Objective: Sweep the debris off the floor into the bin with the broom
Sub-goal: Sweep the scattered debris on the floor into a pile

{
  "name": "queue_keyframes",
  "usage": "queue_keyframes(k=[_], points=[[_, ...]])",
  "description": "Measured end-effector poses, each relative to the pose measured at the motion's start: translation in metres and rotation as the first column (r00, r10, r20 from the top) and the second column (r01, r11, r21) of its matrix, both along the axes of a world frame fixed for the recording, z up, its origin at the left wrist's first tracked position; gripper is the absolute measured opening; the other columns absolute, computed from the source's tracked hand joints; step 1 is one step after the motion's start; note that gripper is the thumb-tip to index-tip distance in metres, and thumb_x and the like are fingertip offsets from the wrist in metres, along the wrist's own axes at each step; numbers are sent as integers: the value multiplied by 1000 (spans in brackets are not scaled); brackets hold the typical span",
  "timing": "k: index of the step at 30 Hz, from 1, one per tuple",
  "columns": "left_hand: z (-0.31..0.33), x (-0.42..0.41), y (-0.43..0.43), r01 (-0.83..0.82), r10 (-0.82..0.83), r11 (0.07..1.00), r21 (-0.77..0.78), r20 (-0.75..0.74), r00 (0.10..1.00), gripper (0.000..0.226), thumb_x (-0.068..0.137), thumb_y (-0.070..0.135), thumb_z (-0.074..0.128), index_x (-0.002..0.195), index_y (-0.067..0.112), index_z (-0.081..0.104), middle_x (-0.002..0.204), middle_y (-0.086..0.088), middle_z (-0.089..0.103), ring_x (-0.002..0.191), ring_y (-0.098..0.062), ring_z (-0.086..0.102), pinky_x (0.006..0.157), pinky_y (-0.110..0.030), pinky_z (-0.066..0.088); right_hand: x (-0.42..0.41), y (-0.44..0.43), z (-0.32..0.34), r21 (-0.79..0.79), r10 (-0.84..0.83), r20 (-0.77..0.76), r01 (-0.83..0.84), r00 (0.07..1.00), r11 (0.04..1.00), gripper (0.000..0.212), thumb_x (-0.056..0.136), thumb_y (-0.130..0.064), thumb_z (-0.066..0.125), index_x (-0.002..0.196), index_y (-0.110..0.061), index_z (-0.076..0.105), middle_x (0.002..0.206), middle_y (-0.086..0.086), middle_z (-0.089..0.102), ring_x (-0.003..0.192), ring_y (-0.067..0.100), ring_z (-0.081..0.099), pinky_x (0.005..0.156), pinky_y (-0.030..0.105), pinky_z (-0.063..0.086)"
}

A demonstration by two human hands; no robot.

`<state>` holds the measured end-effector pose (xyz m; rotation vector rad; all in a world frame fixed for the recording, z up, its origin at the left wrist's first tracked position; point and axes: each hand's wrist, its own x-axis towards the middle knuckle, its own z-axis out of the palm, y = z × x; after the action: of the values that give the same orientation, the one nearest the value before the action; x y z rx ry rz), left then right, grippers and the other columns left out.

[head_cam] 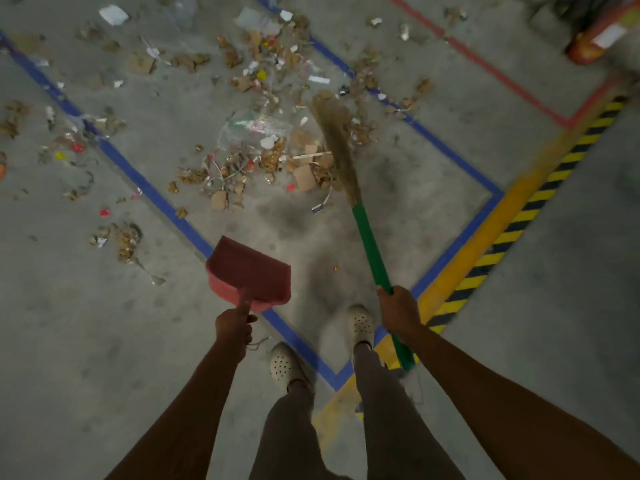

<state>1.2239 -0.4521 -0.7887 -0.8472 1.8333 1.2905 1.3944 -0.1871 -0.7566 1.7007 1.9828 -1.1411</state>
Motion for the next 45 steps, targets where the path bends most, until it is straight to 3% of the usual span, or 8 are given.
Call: queue_keyframes(k=[5, 11, 16, 27, 33, 37, 41, 45], points=[[11, -18, -31, 138, -139, 990, 31, 16, 990, 33, 92, 30, 70, 83, 1, 57, 78, -15, 55, 39, -10, 31, 34, -15, 26, 20, -62, 8, -51, -164, 44, 166, 986, 985, 42, 98, -46, 50, 95, -6, 61, 75, 13, 62, 68, 34, 64, 62, 42, 56], [20, -39, -67, 225, -226, 974, 26, 27, 974, 24, 95, 21, 66, 92, -1, 56, 71, -14, 52, 44, -13, 33, 33, -16, 27, 31, -126, 21, -164, -353, 37, 354, 935, 921, 54, 98, -42, 52, 67, 1, 61, 33, 5, 48, 28, 22, 49, 40, 26, 42], [24, -63, -94, 310, -311, 950, 34, 6, 951, 27, 94, 25, 66, 82, 3, 56, 67, -10, 49, 34, -9, 31, 34, -15, 25, 28, -173, 21, -270, -511, 22, 498, 859, 824, 48, 100, -34, 54, 71, 3, 55, 35, 8, 46, 28, 21, 43, 42, 26, 39], [22, -121, -110, 510, -516, 848, 147, 5, 856, 33, 100, 28, 57, 72, 14, 47, 59, -1, 44, 31, -4, 30, 33, -13, 18, 15, -297, -10, -350, -840, 11, 789, 542, 504, 38, 103, -24, 50, 73, 0, 51, 48, 13, 45, 38, 21, 42, 44, 27, 36], [-1, -174, -102, 482, -491, 869, 112, 73, 868, 34, 101, 24, 54, 70, 12, 47, 50, 0, 45, 30, -5, 31, 31, -15, 19, -55, -290, -44, -370, -833, 174, 819, 525, 439, 23, 103, -18, 42, 91, 1, 49, 53, 15, 49, 33, 23, 47, 41, 25, 39], [-28, -243, -89, 456, -464, 886, 87, 136, 876, 37, 101, 25, 54, 67, 14, 45, 58, -2, 44, 30, -6, 29, 32, -14, 19, -154, -259, -84, -359, -747, 253, 777, 615, 518, 31, 98, -18, 49, 106, 11, 54, 65, 17, 54, 51, 27, 55, 57, 37, 50], [-48, -325, -75, 406, -411, 911, 66, 158, 898, 36, 101, 28, 55, 69, 17, 46, 57, 0, 41, 30, -5, 26, 34, -12, 16, -277, -220, -96, -375, -585, 215, 619, 782, 690, 37, 97, -19, 49, 116, 10, 61, 86, 20, 66, 75, 33, 65, 81, 43, 58], [-67, -406, -65, 378, -382, 924, 55, 126, 916, 29, 101, 31, 54, 75, 20, 51, 51, 3, 42, 28, -4, 25, 34, -9, 16, -370, -180, -92, -352, -413, 159, 442, 897, 825, 37, 98, -31, 51, 97, 4, 63, 70, 13, 63, 57, 27, 60, 57, 33, 52]])
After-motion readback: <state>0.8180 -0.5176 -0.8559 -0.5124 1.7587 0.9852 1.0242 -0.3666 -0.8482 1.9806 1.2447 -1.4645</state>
